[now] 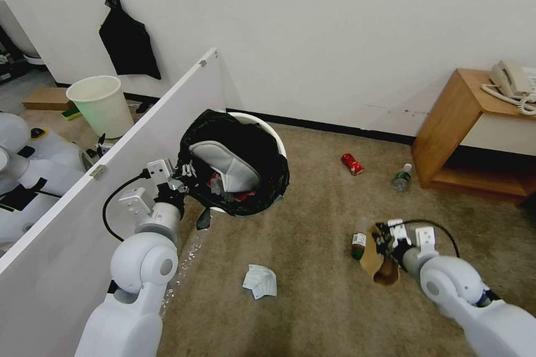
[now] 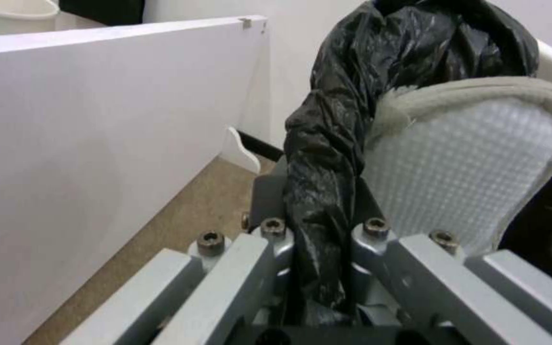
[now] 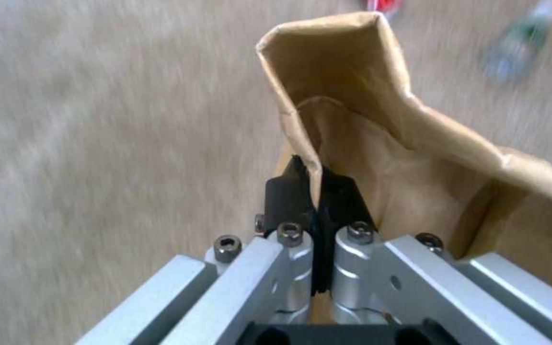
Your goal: Pick up the trash bin, then pick up the garbage from the floor and place it into the trash bin.
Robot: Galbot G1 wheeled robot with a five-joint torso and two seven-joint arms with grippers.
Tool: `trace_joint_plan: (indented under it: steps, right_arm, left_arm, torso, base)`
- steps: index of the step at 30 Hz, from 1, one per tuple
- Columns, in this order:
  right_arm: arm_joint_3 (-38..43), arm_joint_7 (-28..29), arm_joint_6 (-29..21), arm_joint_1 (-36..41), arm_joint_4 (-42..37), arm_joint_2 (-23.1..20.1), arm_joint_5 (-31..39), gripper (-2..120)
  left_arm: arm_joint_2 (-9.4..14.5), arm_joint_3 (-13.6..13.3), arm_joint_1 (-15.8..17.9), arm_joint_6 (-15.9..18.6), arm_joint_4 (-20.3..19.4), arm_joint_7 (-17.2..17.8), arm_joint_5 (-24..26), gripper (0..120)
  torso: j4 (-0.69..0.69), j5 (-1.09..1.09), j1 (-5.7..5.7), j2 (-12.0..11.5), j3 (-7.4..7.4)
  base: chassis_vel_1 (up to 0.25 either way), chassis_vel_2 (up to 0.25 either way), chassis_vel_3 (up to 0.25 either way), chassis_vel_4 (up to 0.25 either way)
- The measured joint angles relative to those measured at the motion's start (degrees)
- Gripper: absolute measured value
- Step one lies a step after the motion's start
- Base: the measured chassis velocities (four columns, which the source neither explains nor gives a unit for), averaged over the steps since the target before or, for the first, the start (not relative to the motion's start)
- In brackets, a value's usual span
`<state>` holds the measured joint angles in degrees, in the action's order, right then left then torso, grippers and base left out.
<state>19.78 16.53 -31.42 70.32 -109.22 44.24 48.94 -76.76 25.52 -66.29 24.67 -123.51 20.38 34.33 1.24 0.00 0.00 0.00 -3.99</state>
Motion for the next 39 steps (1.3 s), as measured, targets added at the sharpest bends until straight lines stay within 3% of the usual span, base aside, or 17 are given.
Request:
trace_joint_plan:
  steps: [16, 26, 30, 39]
  right_arm:
    - [2.74, -1.73, 5.18, -5.90, -6.35, 1.37, -3.96, 0]
    - [3.62, -7.67, 14.08, -8.65, -8.67, 1.70, -9.42, 0]
    - [3.73, -12.42, 21.55, -9.85, -7.86, 1.88, -11.44, 0]
    - [4.63, -15.53, 24.32, -9.90, -8.89, 1.30, -11.78, 0]
  left_arm:
    - [0.34, -0.02, -0.68, 0.47, -0.26, 0.02, 0.72, 4]
    - [0.41, -0.09, -0.54, 1.28, -0.16, 0.18, 1.99, 4]
    - [0.33, -0.29, -0.57, 1.80, 0.17, 0.27, 2.64, 4]
    - [0.27, -1.29, -0.30, 2.36, 0.47, 0.61, 3.07, 4]
  torso:
    - [0.00, -0.01, 0.00, 0.00, 0.00]
    - [0.00, 0.00, 0.00, 0.00, 0.00]
    - [0.00, 0.00, 0.00, 0.00, 0.00]
    - [0.01, 0.01, 0.00, 0.00, 0.00]
  base:
    - [0.000, 0.000, 0.000, 0.000]
    - [0.000, 0.000, 0.000, 0.000]
    - [0.000, 0.000, 0.000, 0.000]
    - [0.000, 0.000, 0.000, 0.000]
